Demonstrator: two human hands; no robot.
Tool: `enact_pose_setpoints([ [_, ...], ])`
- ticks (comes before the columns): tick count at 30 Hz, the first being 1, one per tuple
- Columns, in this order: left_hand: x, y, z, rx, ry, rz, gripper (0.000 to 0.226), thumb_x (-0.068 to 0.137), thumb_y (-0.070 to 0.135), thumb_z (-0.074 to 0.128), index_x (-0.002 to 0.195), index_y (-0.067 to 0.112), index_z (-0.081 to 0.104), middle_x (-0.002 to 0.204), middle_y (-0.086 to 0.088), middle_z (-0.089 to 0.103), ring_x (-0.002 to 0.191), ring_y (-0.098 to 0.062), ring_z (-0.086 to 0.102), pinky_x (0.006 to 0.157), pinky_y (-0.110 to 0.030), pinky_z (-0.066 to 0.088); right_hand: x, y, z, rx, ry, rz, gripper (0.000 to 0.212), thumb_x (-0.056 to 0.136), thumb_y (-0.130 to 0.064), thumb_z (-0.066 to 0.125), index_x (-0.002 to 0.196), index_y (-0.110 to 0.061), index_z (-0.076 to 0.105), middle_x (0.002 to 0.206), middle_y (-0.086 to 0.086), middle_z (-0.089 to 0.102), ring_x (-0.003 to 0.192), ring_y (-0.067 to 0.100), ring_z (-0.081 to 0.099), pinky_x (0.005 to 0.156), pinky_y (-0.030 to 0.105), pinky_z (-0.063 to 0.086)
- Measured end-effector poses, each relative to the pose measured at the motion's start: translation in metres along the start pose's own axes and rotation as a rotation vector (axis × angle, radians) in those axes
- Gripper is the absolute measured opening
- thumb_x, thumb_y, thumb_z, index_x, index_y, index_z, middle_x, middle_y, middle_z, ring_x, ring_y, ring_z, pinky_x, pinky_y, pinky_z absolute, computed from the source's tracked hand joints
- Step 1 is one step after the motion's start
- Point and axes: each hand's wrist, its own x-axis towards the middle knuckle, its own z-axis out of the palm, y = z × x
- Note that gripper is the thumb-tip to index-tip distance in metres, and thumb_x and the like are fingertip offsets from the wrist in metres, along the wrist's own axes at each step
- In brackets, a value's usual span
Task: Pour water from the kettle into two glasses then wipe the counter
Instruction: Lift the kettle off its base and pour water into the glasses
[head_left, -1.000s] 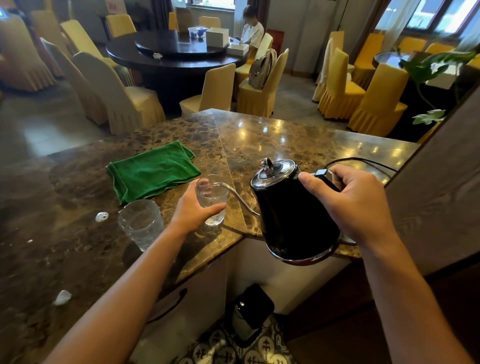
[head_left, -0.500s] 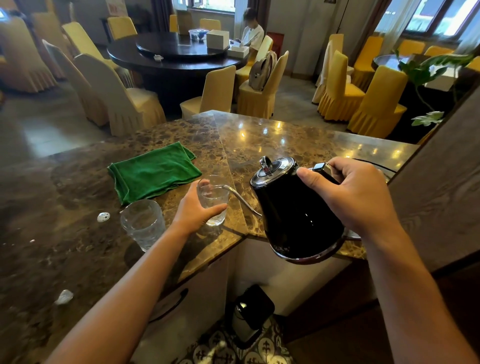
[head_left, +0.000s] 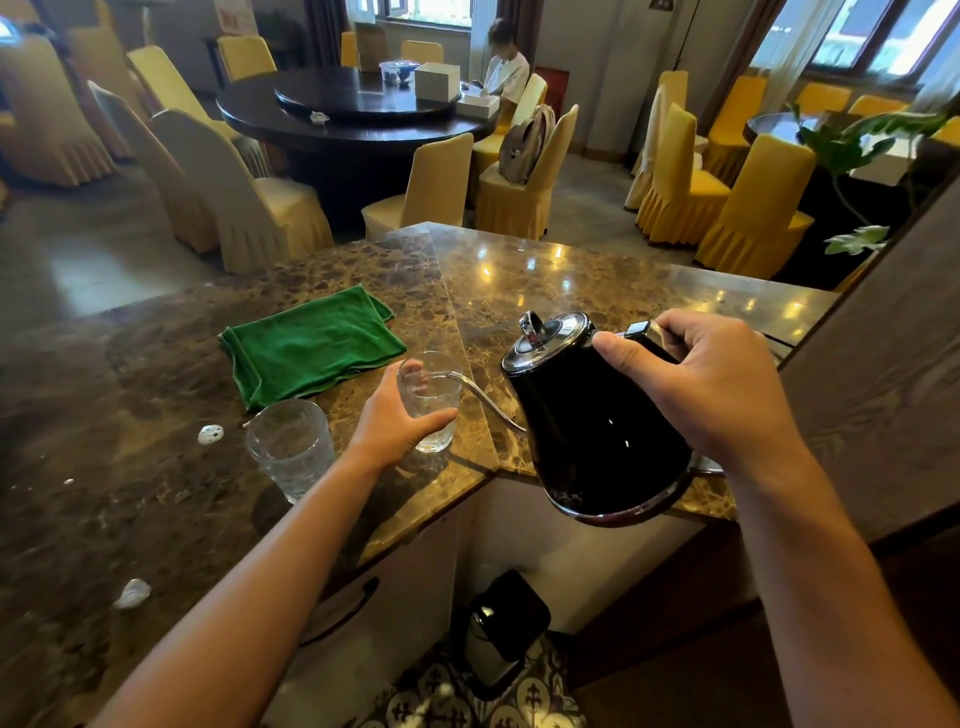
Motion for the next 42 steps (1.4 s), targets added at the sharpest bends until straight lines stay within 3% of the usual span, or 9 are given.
enact_pose_setpoints([
  [2, 0.0, 0.0, -0.001, -0.001, 0.007, -0.004, 0.109, 0.054, 0.069, 0.087, 0.142, 0.019, 0.047, 0.132, -0.001, 0.064, 0.123, -0.02, 0.064, 0.112, -0.045, 0.048, 0.0, 0.0, -0.001, 0.007, 0.002, 0.002, 0.059, 0.086, -0.056, 0.081, 0.067, -0.005, 0.058, 0.061, 0.015, 0.057, 0.057, 0.022, 0.051, 0.052, 0.034, 0.037],
  [6, 0.0, -0.002, -0.002, -0.013, 0.001, -0.002, 0.11, 0.052, 0.073, 0.082, 0.141, 0.02, 0.047, 0.134, -0.002, 0.064, 0.124, -0.02, 0.064, 0.111, -0.048, 0.049, 0.001, 0.0, 0.0, -0.002, 0.002, -0.016, 0.065, 0.085, -0.06, 0.081, 0.071, -0.001, 0.06, 0.068, 0.023, 0.061, 0.062, 0.038, 0.056, 0.054, 0.043, 0.045],
  [11, 0.001, -0.003, -0.002, -0.017, -0.007, -0.003, 0.11, 0.052, 0.072, 0.082, 0.142, 0.019, 0.046, 0.134, -0.002, 0.063, 0.124, -0.02, 0.063, 0.112, -0.047, 0.048, 0.005, -0.006, 0.0, 0.008, -0.031, 0.002, 0.051, 0.086, -0.055, 0.081, 0.066, -0.012, 0.062, 0.06, 0.007, 0.058, 0.058, 0.019, 0.054, 0.053, 0.031, 0.038],
  [18, 0.002, -0.003, 0.0, 0.017, 0.006, 0.014, 0.092, 0.069, 0.043, 0.092, 0.143, 0.015, 0.046, 0.131, 0.001, 0.061, 0.126, -0.022, 0.061, 0.113, -0.044, 0.046, 0.006, -0.004, 0.001, 0.004, -0.023, 0.0, 0.05, 0.086, -0.056, 0.08, 0.068, -0.013, 0.064, 0.063, 0.009, 0.063, 0.062, 0.025, 0.062, 0.052, 0.036, 0.044],
  [24, -0.001, 0.0, -0.001, 0.01, 0.0, -0.009, 0.11, 0.052, 0.072, 0.082, 0.142, 0.02, 0.046, 0.135, -0.003, 0.063, 0.126, -0.021, 0.062, 0.112, -0.046, 0.047, -0.006, 0.013, 0.007, 0.055, 0.038, 0.057, 0.059, 0.088, -0.055, 0.079, 0.056, -0.019, 0.046, 0.047, -0.01, 0.042, 0.047, 0.011, 0.04, 0.046, 0.027, 0.029],
  [28, -0.001, 0.0, -0.001, 0.02, 0.006, -0.004, 0.11, 0.052, 0.073, 0.08, 0.143, 0.02, 0.046, 0.138, -0.004, 0.061, 0.129, -0.022, 0.059, 0.114, -0.047, 0.046, -0.018, 0.031, 0.014, 0.11, 0.089, 0.117, 0.064, 0.088, -0.056, 0.074, 0.055, -0.016, 0.037, 0.049, -0.01, 0.029, 0.049, 0.012, 0.027, 0.052, 0.035, 0.026],
  [33, -0.001, 0.0, 0.0, 0.025, 0.024, 0.008, 0.107, 0.057, 0.067, 0.089, 0.142, 0.018, 0.048, 0.134, -0.004, 0.063, 0.127, -0.022, 0.06, 0.112, -0.045, 0.047, -0.03, 0.045, 0.019, 0.182, 0.136, 0.201, 0.065, 0.085, -0.055, 0.071, 0.057, -0.008, 0.036, 0.05, -0.01, 0.028, 0.051, 0.01, 0.026, 0.051, 0.034, 0.025],
  [36, 0.0, -0.001, 0.001, 0.02, 0.026, 0.01, 0.1, 0.063, 0.056, 0.092, 0.142, 0.016, 0.048, 0.129, -0.001, 0.064, 0.125, -0.022, 0.061, 0.112, -0.046, 0.047, -0.035, 0.054, 0.021, 0.305, 0.146, 0.283, 0.071, 0.082, -0.059, 0.069, 0.065, 0.006, 0.043, 0.057, 0.005, 0.037, 0.056, 0.022, 0.032, 0.055, 0.038, 0.029],
  [42, 0.0, -0.002, 0.001, 0.009, 0.042, 0.005, 0.108, 0.052, 0.075, 0.082, 0.14, 0.021, 0.048, 0.13, 0.001, 0.065, 0.125, -0.021, 0.062, 0.111, -0.049, 0.048, -0.039, 0.057, 0.029, 0.438, 0.131, 0.389, 0.073, 0.078, -0.06, 0.069, 0.066, 0.008, 0.042, 0.061, 0.012, 0.039, 0.058, 0.026, 0.034, 0.057, 0.045, 0.031],
])
